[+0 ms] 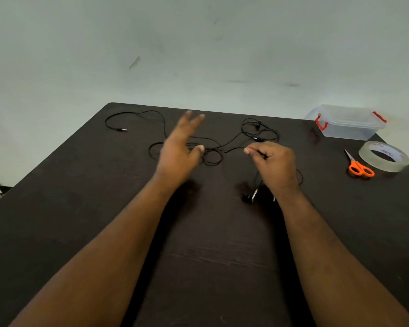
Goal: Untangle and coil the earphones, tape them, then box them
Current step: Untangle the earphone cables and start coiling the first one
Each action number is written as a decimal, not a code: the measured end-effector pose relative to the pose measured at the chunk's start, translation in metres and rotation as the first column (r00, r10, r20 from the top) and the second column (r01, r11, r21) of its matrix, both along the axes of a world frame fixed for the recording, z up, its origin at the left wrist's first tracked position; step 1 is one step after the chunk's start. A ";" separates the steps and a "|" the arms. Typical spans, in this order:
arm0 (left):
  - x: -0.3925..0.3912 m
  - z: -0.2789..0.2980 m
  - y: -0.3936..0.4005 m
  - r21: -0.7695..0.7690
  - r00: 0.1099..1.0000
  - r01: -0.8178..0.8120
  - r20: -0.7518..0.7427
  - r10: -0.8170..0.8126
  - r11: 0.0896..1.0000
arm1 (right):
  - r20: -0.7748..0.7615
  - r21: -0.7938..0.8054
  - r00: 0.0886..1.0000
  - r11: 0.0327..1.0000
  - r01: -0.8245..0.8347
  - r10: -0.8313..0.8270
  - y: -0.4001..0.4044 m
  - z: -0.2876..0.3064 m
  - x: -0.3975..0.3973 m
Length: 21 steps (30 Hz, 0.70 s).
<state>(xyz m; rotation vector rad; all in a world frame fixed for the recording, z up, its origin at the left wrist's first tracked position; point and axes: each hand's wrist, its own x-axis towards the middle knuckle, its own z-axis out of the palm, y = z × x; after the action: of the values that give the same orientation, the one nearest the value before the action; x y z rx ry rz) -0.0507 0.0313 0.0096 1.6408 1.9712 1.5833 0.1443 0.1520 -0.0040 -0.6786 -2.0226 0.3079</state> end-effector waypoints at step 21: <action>-0.031 -0.001 0.002 0.091 0.873 -0.303 0.426 0.238 0.949 | -0.103 -0.194 0.994 0.979 -0.064 0.045 0.004 0.009 0.009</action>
<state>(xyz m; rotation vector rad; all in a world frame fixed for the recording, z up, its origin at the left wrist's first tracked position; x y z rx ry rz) -0.0818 0.0331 0.0085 0.9785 1.9462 2.0286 0.1530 0.1558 0.0050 -0.7163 -1.9348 0.5694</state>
